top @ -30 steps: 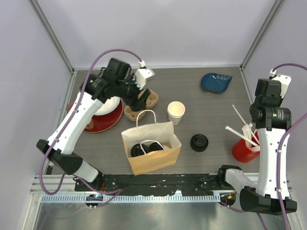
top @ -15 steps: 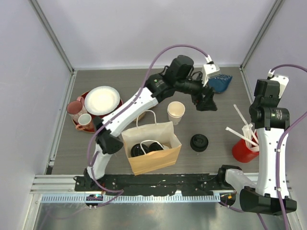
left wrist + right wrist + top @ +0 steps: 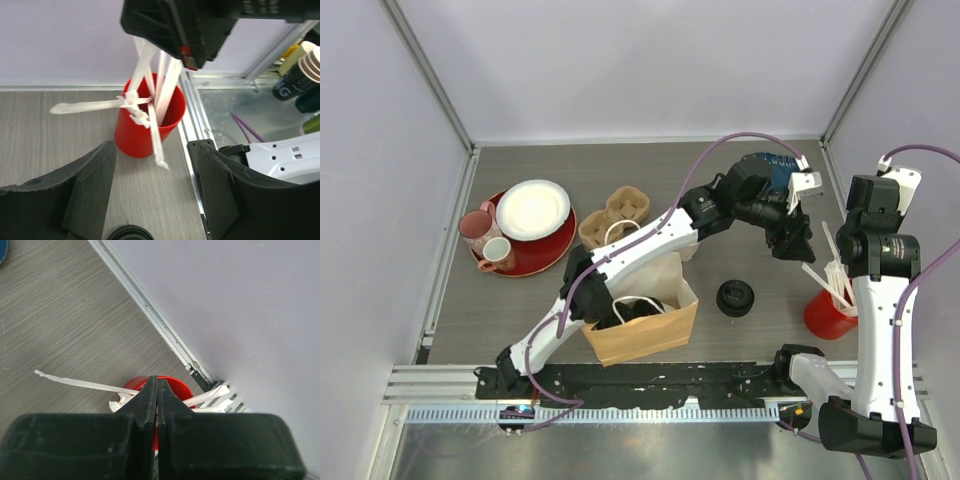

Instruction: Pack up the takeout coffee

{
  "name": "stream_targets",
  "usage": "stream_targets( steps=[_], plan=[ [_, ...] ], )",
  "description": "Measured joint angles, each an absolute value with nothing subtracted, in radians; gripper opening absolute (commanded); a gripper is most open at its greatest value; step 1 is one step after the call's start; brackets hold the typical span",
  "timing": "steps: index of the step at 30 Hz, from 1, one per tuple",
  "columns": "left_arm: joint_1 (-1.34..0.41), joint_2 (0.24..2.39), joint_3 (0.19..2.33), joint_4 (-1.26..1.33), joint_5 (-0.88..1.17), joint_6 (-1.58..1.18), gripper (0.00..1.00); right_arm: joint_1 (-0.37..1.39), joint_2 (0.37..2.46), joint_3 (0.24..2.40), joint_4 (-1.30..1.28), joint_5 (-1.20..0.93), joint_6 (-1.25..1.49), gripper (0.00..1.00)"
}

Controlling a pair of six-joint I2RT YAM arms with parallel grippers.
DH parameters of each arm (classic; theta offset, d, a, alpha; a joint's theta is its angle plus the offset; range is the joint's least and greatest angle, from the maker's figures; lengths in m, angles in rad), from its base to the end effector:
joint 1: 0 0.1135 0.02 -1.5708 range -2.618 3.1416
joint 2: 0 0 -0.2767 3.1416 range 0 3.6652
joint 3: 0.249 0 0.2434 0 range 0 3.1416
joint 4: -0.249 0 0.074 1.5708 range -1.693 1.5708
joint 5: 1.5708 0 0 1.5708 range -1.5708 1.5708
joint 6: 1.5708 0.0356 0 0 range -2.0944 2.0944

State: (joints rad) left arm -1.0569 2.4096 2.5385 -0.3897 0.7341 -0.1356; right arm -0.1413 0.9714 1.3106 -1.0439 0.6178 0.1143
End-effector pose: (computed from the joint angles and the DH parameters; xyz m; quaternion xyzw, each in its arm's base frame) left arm 0.2491 -0.4899 0.3623 0.5249 0.5659 -0.5548 0.3107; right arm 0.1405 -0.0408 0.4103 0.2368 0.8414 -0.2813 0.3960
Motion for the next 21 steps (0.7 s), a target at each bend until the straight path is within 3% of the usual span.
stream_targets(
  steps=[7, 21],
  plan=[
    [-1.062, 2.407, 2.537, -0.375, 0.819, -0.141, 0.75, -0.141, 0.965, 1.311, -1.044, 0.627, 0.110, 0.01],
    [-1.112, 2.397, 2.433, -0.464, 0.677, -0.028, 0.75, -0.141, 0.987, 1.311, -1.044, 0.619, 0.108, 0.01]
  ],
)
